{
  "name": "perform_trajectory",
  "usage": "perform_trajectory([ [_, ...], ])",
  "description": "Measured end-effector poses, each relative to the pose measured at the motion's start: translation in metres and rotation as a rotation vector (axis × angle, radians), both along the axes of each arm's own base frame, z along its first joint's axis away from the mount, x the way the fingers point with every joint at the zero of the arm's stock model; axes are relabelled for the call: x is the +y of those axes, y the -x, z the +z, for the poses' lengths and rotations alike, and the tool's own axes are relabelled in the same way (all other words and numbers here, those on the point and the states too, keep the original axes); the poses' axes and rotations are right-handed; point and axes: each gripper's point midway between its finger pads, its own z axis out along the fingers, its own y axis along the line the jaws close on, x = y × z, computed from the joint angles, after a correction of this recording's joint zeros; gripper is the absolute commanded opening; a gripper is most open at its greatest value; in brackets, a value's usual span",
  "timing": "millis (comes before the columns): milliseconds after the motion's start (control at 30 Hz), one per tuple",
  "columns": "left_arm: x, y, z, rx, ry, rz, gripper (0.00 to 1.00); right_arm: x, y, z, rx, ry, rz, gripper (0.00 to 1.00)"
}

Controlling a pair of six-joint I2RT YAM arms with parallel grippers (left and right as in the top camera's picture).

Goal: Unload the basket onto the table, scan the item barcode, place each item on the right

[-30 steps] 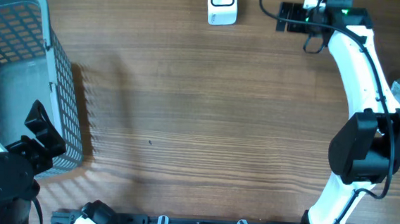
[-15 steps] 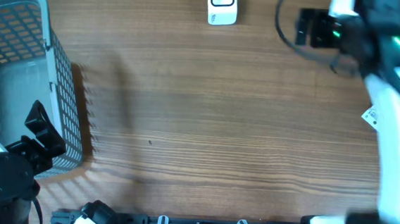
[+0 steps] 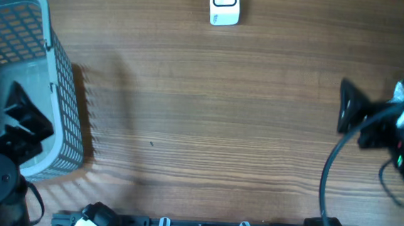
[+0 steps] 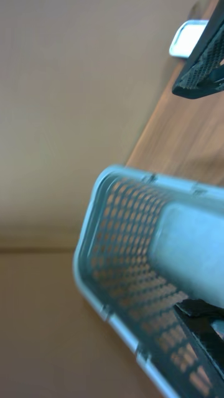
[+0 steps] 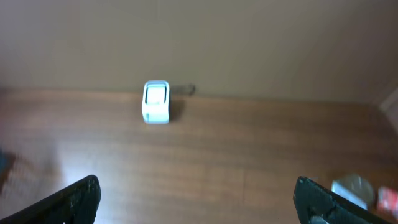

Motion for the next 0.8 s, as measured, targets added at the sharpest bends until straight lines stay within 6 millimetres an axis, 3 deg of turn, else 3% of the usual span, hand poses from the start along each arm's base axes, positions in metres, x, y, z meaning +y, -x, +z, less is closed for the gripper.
perform_trajectory([
  [133, 0.023, 0.018, 0.007, -0.058, -0.008, 0.116, 1.0, 0.003, 0.016, -0.037, 0.031, 0.008, 0.025, 1.0],
  [233, 0.041, 0.044, 0.002, -0.088, 0.021, 0.142, 1.0, 0.006, 0.025, -0.061, 0.052, 0.019, 0.045, 1.0],
  [433, 0.07, 0.094, -0.031, -0.176, 0.129, 0.128, 1.0, 0.007, 0.034, -0.083, 0.069, 0.027, 0.061, 1.0],
  [533, 0.069, 0.101, -0.052, -0.171, 0.146, 0.156, 1.0, 0.007, 0.036, -0.084, 0.074, 0.028, 0.061, 1.0],
  [733, 0.047, 0.095, -0.08, -0.126, 0.184, 0.198, 1.0, 0.007, 0.045, -0.093, 0.111, 0.028, 0.068, 1.0],
  [800, 0.041, 0.097, -0.081, -0.135, 0.193, 0.195, 1.0, 0.006, 0.054, -0.091, 0.095, 0.025, 0.07, 1.0],
])
